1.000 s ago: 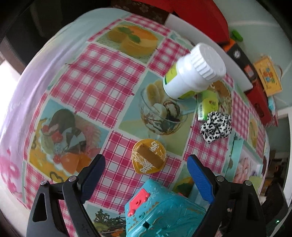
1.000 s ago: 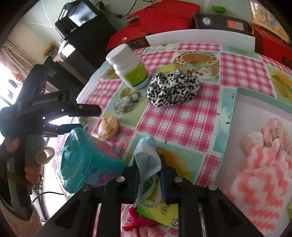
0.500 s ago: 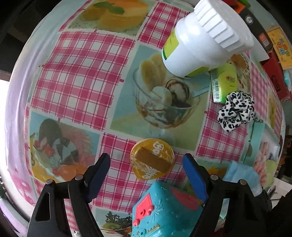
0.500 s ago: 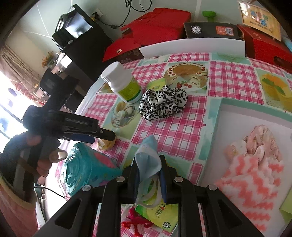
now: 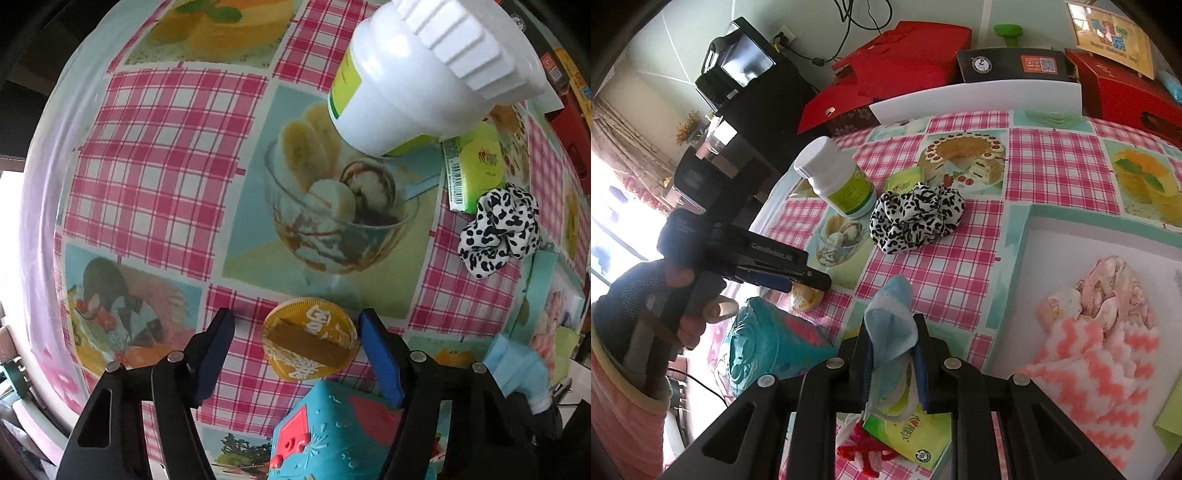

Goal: Organize soft objects
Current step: 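Grasp the gold round tin with the left gripper while the right grasps the blue mask, then carry the gold tin with the left gripper while the right carries the mask over the tray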

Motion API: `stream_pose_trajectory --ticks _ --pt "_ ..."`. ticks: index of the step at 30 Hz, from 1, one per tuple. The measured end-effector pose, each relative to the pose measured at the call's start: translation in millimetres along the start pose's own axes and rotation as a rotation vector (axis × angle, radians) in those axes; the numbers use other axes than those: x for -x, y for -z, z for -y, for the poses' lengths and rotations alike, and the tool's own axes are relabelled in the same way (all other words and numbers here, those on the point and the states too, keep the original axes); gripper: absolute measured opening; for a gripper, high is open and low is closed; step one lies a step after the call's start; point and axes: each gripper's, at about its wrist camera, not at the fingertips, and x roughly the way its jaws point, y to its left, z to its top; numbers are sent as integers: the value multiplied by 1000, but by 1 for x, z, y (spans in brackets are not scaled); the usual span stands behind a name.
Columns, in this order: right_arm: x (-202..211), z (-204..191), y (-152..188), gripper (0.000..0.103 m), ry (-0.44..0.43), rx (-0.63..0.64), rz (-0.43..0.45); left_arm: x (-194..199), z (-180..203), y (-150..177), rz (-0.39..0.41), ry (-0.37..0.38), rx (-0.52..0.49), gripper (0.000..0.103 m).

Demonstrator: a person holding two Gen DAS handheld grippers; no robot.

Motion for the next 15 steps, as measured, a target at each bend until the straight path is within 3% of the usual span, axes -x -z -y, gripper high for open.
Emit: stream_pose_trajectory --ticks 3,15 --pt "2 2 -1 20 -3 -8 6 4 4 -3 10 25 3 52" --pt "7 3 -2 20 -26 -25 20 21 -18 7 101 73 70 51"
